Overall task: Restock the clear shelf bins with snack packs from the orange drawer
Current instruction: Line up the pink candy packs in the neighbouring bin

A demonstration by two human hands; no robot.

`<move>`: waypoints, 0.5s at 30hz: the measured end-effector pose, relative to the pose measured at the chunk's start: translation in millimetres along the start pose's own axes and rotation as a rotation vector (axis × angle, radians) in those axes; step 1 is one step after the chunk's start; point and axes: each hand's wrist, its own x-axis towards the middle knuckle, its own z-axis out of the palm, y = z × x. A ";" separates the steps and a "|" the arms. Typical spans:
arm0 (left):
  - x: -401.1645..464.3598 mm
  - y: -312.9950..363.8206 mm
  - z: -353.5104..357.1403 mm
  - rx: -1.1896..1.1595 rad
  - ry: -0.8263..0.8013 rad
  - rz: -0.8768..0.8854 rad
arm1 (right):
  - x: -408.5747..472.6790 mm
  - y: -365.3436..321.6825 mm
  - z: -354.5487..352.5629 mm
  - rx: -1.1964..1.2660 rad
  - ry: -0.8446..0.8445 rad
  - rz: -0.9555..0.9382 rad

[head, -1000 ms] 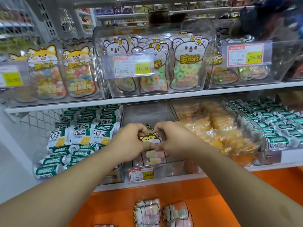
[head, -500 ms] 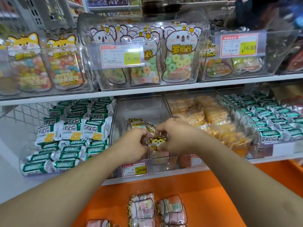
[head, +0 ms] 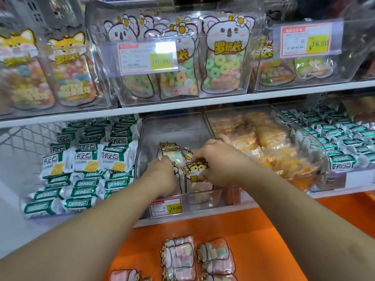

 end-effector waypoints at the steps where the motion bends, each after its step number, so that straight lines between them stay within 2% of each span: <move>1: -0.9 0.6 0.0 0.040 0.020 -0.004 | -0.3 0.0 0.1 0.005 -0.001 0.002; 4: -6.6 2.6 -4.4 0.158 0.134 0.067 | -1.3 0.2 -1.0 0.022 -0.020 0.013; 6: -9.1 1.1 -8.6 0.131 0.199 0.106 | -2.6 0.7 -2.2 0.039 -0.030 0.016; 11: -13.2 -5.1 -24.6 -0.194 0.191 0.121 | -9.8 -1.3 -10.1 0.134 -0.063 0.037; 15: -14.9 -9.3 -30.4 -0.420 0.254 0.180 | -13.4 -1.7 -12.1 0.235 -0.055 0.049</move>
